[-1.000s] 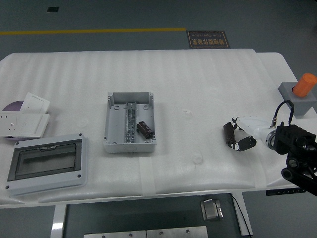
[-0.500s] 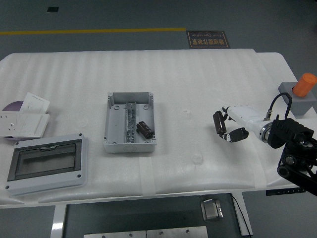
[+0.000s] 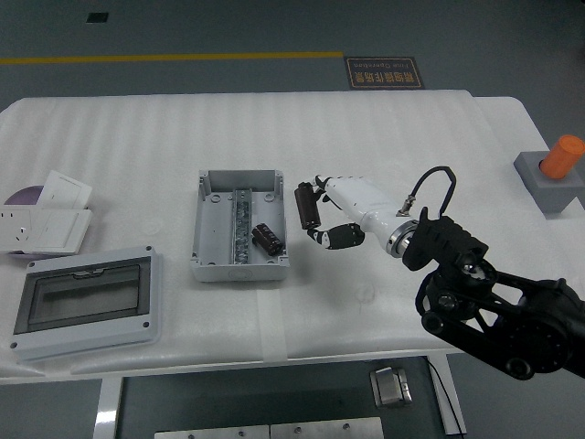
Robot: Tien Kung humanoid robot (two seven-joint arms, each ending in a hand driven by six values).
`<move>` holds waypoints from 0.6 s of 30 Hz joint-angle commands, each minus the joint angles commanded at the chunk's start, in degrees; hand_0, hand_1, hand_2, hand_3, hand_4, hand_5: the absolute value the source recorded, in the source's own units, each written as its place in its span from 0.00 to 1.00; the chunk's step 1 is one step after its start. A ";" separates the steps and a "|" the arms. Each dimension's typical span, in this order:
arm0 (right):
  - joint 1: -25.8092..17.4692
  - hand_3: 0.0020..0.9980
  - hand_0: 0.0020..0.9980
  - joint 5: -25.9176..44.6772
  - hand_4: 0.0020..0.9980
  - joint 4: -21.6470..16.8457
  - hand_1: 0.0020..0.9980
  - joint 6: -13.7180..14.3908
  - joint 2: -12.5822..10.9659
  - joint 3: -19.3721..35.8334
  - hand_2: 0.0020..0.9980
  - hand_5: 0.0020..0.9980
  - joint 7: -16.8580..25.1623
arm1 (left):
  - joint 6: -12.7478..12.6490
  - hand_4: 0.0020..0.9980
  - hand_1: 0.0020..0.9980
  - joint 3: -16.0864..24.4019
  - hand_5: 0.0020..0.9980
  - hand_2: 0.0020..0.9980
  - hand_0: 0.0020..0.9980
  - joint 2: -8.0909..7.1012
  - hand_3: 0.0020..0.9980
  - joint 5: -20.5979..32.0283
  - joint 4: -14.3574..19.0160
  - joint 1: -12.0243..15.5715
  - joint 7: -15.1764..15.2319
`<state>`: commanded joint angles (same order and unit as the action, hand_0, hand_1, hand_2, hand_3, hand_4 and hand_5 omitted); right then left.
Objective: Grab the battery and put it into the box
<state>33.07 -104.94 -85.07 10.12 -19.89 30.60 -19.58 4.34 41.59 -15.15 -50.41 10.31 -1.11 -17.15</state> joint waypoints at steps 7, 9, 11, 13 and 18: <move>0.67 1.00 0.96 -0.20 0.74 1.01 0.95 1.19 6.52 -1.20 0.97 0.41 0.03 | -0.11 0.64 0.67 0.08 0.46 0.56 0.65 -0.38 0.59 0.69 0.00 0.47 -0.41; 0.98 1.00 0.96 0.03 0.74 1.19 0.95 1.34 6.99 -1.29 0.97 0.41 0.10 | -0.10 0.64 0.67 -0.34 0.46 0.56 0.65 -0.38 0.59 1.34 0.00 0.39 -0.38; 1.19 1.00 0.96 0.32 0.74 1.42 0.95 1.45 7.31 -1.32 0.97 0.41 0.18 | -0.09 0.64 0.67 -0.74 0.46 0.56 0.65 -0.36 0.59 1.93 0.00 0.31 -0.32; 1.29 1.00 0.98 0.76 0.75 1.87 0.97 1.52 7.62 -1.36 0.99 0.41 0.30 | -0.07 0.63 0.67 -1.08 0.46 0.56 0.65 -0.33 0.58 2.41 0.00 0.25 -0.30; 1.13 1.00 0.98 1.53 0.75 3.03 0.97 1.65 8.11 -1.54 0.99 0.41 0.54 | -0.04 0.63 0.67 -1.11 0.46 0.56 0.65 -0.37 0.58 2.58 0.00 0.27 -0.41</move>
<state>34.20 -103.41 -82.04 11.77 -11.78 29.05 -19.04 4.31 40.48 -15.52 -47.83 10.31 -0.84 -17.56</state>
